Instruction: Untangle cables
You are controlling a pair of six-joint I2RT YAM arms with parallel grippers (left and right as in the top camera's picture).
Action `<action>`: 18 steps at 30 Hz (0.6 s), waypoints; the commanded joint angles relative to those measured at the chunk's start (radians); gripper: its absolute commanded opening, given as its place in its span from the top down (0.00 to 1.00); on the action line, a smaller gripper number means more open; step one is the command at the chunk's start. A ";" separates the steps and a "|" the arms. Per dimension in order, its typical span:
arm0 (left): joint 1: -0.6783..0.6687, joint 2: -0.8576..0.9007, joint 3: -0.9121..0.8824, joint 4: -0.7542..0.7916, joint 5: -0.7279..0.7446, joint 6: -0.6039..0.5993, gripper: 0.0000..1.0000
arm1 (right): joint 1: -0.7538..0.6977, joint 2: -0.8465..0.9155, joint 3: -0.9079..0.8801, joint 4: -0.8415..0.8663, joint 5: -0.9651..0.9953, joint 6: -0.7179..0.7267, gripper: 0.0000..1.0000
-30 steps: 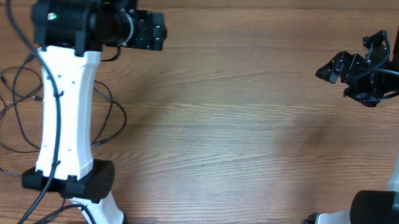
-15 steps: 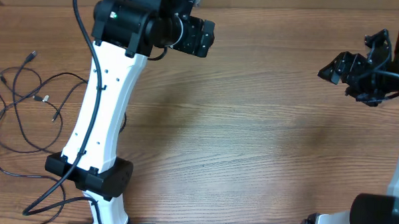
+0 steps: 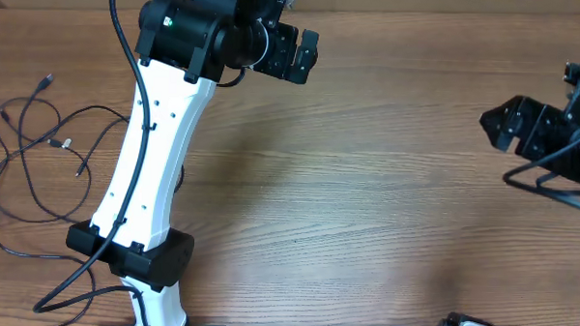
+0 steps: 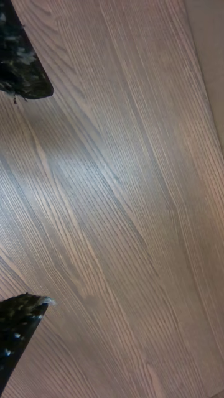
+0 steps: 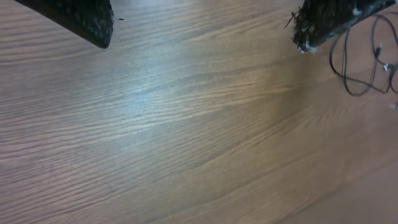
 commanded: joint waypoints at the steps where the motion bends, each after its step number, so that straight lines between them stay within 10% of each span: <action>1: -0.006 0.009 0.000 0.003 0.008 0.017 0.00 | -0.001 -0.036 0.003 -0.014 0.011 -0.027 0.09; 18: -0.006 0.009 0.000 0.003 0.008 0.016 0.00 | -0.001 -0.231 0.003 -0.015 0.003 -0.026 0.00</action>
